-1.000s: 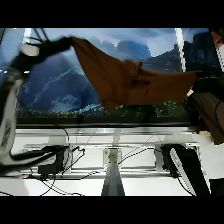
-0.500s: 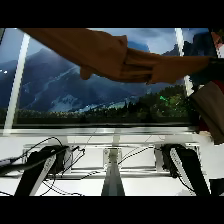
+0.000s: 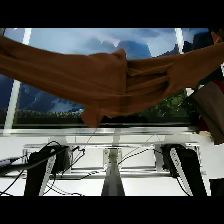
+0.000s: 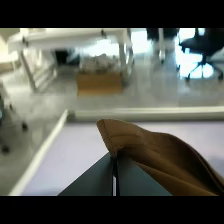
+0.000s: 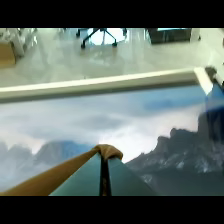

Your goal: Fold the clothes and pants, and hang the long-sleeved shirts on hangers.

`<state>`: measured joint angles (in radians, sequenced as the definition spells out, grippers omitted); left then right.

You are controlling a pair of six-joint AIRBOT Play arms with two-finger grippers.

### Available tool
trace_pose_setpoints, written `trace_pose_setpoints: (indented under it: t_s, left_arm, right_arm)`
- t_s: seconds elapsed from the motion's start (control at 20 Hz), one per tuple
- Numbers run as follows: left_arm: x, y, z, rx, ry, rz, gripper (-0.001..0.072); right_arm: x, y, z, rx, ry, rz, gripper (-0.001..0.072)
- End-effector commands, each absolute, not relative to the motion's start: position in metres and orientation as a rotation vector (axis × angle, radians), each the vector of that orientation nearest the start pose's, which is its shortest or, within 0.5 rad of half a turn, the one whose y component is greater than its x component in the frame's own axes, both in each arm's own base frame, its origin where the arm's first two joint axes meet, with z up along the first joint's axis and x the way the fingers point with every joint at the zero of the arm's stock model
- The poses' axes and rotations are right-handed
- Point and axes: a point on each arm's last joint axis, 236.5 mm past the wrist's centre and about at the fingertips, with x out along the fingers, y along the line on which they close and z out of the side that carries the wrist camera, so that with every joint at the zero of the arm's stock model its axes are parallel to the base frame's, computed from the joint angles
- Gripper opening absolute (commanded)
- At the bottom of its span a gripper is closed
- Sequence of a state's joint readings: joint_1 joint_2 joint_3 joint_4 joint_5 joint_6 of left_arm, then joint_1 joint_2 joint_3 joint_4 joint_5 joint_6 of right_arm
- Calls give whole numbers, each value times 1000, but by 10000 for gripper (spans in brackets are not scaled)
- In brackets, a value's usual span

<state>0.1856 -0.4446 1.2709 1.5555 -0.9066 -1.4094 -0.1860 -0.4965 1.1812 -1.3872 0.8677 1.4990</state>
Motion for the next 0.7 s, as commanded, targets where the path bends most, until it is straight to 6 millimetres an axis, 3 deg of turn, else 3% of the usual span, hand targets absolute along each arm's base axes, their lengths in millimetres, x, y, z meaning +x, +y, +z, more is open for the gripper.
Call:
trace_pose_setpoints:
  t_s: [0.0, 0.1, 0.25, 0.35, 0.4, 0.5, 0.65]
  left_arm:
    - [257, 57, 306, 13, 396, 210, 5]
    - [278, 46, 233, -54, 577, 154, 5]
    - [302, 9, 115, -259, 779, 27, 5]
    - [310, -11, 59, -384, 826, -18, 5]
    - [311, -16, 39, -429, 834, -26, 5]
    - [312, -20, 18, -409, 832, -53, 5]
    - [318, -23, 19, -292, 788, -100, 5]
  right_arm:
    - [288, -26, 346, 57, 198, -70, 13]
    - [314, -31, 311, 71, 311, -71, 13]
    - [373, -42, 239, 106, 493, -73, 13]
    - [415, -44, 191, 163, 581, -62, 13]
    - [435, -41, 172, 216, 595, -50, 13]
    - [471, -40, 156, 319, 560, -41, 13]
    - [508, -45, 140, 358, 541, -51, 13]
